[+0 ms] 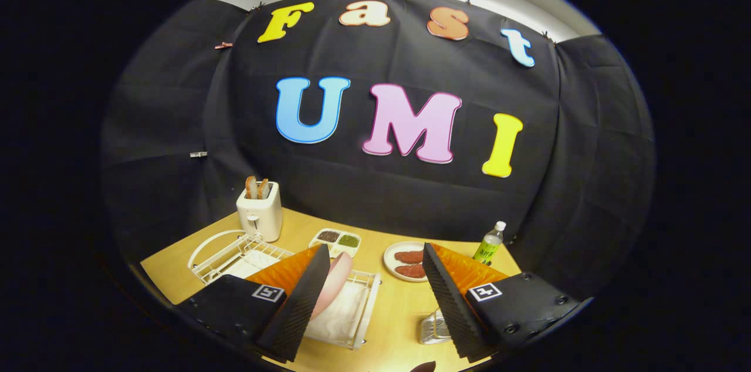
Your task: Take the plate from the dish rack, then take the spoon from the basket and place it into the plate.
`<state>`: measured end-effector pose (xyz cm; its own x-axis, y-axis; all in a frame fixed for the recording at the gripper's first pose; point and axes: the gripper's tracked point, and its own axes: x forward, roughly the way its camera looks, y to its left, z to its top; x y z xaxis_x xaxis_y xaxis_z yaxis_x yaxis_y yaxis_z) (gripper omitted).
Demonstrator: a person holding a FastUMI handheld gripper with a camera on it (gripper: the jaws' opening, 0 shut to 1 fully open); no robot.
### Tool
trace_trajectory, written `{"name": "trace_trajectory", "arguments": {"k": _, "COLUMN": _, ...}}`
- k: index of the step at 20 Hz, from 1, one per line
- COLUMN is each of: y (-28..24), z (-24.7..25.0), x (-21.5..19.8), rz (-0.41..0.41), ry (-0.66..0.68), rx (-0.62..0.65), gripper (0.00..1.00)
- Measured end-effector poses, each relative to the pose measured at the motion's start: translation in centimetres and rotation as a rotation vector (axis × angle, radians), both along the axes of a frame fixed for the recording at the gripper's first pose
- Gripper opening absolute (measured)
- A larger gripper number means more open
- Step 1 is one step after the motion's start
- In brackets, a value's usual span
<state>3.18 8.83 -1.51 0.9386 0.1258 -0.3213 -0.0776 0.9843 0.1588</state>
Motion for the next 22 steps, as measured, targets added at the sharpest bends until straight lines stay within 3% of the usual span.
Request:
{"name": "trace_trajectory", "arguments": {"k": 4, "y": 3.3, "z": -5.0, "x": 2.0, "rz": 0.015, "ry": 0.277, "rx": 0.098, "gripper": 0.98}}
{"name": "trace_trajectory", "arguments": {"k": 10, "y": 6.2, "z": -11.9, "x": 4.3, "rz": -0.026, "ry": 0.531, "rx": 0.089, "gripper": 0.98}}
{"name": "trace_trajectory", "arguments": {"k": 12, "y": 7.0, "z": -13.6, "x": 4.6, "rz": -0.046, "ry": 0.583, "rx": 0.09, "gripper": 0.94}}
{"name": "trace_trajectory", "arguments": {"k": 14, "y": 7.2, "z": -15.0, "x": 4.9, "rz": -0.063, "ry": 0.624, "rx": 0.073, "gripper": 0.84}}
{"name": "trace_trajectory", "arguments": {"k": 17, "y": 7.1, "z": -16.7, "x": 4.6, "rz": -0.088, "ry": 0.69, "rx": 0.045, "gripper": 0.56}}
{"name": "trace_trajectory", "arguments": {"k": 19, "y": 6.3, "z": -17.1, "x": 4.8, "rz": -0.147, "ry": 0.729, "rx": 0.028, "gripper": 0.36}}
{"name": "trace_trajectory", "arguments": {"k": 22, "y": 6.5, "z": -16.7, "x": 4.9, "rz": -0.162, "ry": 0.761, "rx": 0.004, "gripper": 0.28}}
